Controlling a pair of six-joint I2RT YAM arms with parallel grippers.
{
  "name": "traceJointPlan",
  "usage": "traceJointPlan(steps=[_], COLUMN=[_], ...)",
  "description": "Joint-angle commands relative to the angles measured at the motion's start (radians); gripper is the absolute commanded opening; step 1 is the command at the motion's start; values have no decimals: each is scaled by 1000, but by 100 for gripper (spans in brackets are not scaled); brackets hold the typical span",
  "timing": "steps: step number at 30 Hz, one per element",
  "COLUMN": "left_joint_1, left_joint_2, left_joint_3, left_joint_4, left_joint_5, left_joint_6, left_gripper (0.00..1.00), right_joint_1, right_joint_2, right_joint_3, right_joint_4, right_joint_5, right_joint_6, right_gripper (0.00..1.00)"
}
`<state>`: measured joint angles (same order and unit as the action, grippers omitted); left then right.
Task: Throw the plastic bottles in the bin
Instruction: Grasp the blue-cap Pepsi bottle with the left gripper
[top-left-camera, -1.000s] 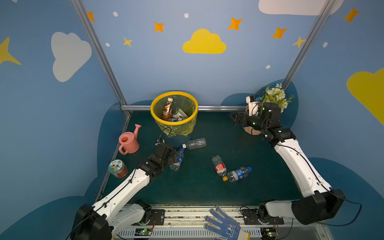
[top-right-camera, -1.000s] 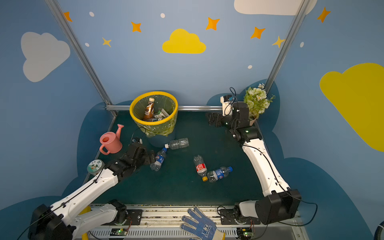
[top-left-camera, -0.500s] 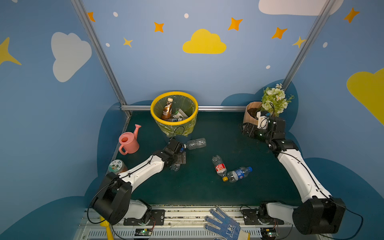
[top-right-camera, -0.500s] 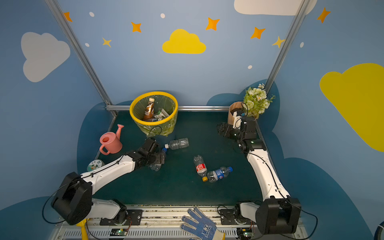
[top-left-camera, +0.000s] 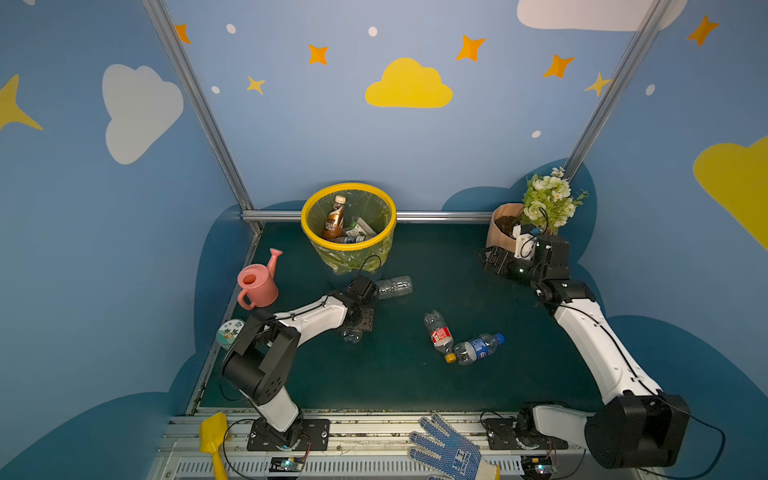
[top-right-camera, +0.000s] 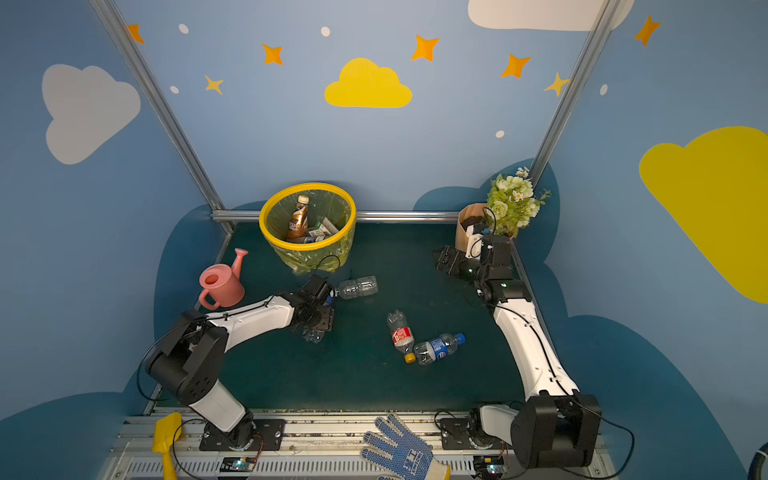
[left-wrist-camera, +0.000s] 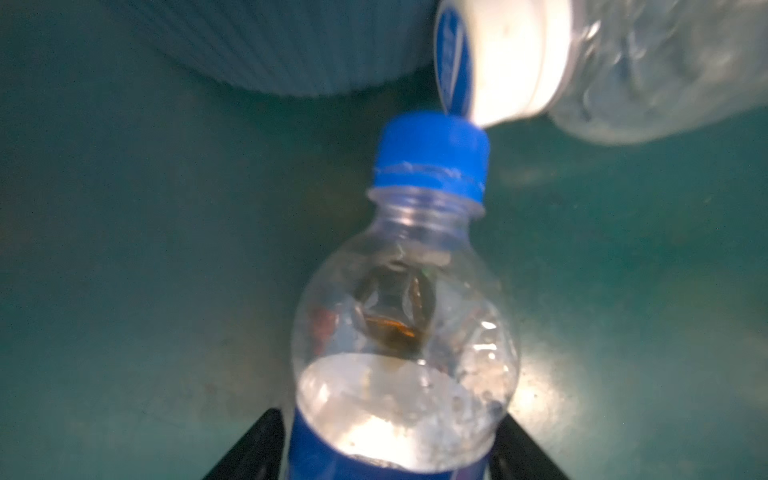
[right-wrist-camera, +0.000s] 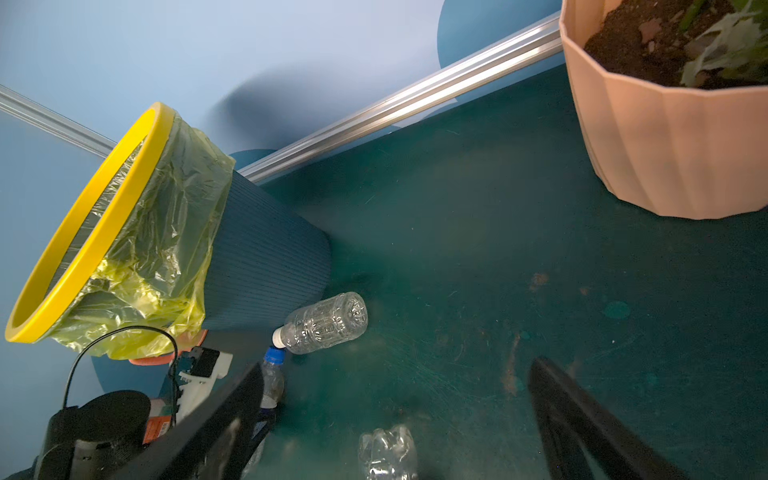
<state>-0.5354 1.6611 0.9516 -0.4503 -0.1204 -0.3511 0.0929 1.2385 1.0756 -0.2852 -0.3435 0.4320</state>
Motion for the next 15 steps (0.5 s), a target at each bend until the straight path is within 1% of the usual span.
traceJointPlan(steps=[1, 5, 6, 11, 15], left_joint_1=[-16, -42, -48, -96, -135], left_joint_2=[16, 23, 21, -69, -222], left_joint_3=[4, 10, 7, -27, -69], left_joint_4=[-37, -51, -48, -41, -59], left_joint_5=[13, 20, 19, -19, -86], left_joint_6=[27, 33, 29, -20, -83], left_gripper=[66, 50, 49, 47, 45], right_joint_1=[-4, -7, -8, -7, -7], right_joint_2=[7, 20, 24, 28, 23], right_joint_3=[-16, -9, -8, -9, -11], right_joint_4=[38, 54, 57, 71, 73], right_joint_5=[-19, -47, -55, -78, -71], right_joint_6=[28, 44, 45, 53, 53], right_gripper=[97, 97, 97, 97, 97])
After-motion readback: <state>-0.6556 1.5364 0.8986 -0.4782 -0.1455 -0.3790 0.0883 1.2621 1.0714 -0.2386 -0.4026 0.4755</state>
